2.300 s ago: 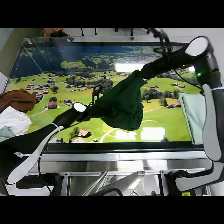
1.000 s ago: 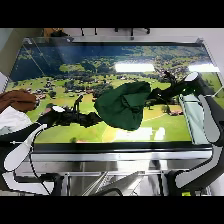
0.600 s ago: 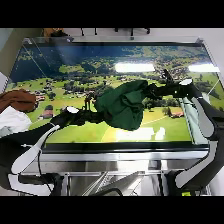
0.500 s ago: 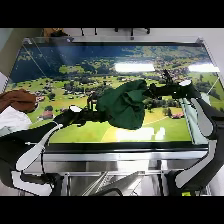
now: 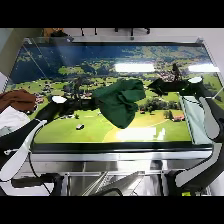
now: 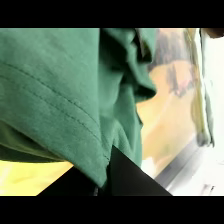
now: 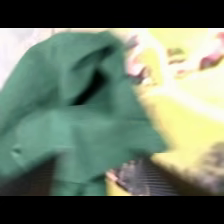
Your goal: Fold the shirts.
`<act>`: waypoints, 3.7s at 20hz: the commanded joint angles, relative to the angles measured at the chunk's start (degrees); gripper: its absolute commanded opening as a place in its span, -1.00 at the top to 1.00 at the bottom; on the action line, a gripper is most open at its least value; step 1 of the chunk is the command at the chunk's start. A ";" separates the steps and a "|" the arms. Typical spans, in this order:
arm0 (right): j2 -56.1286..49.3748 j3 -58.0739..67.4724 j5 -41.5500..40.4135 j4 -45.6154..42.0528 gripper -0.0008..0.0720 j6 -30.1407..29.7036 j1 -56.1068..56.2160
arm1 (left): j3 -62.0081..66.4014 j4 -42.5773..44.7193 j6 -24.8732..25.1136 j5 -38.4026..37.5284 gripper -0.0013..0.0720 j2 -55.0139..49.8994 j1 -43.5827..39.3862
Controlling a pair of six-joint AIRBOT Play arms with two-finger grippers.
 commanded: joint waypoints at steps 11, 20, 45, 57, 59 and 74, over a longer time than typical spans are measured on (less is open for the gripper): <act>-8.24 -0.02 -8.24 7.50 -0.78 -8.28 7.50 | 0.20 4.83 1.16 -11.30 0.92 -6.54 9.53; -8.22 0.09 -9.11 19.61 0.92 -14.27 14.16 | 0.20 4.81 1.92 -12.02 0.92 -6.54 9.51; -11.17 0.09 -15.98 19.52 -0.86 -14.34 14.45 | 0.20 4.90 5.79 -18.14 0.92 -6.54 9.51; -6.40 8.61 -8.85 21.11 0.92 -14.12 19.71 | 0.22 4.72 5.84 -19.85 0.92 -2.93 10.45; -1.11 12.00 -7.54 19.06 0.92 -12.46 18.91 | 0.83 4.92 4.59 -20.44 0.92 2.36 12.74; 41.24 24.90 -2.97 -28.13 0.92 -0.70 16.83 | 34.29 5.09 -6.86 -34.29 0.92 37.31 40.72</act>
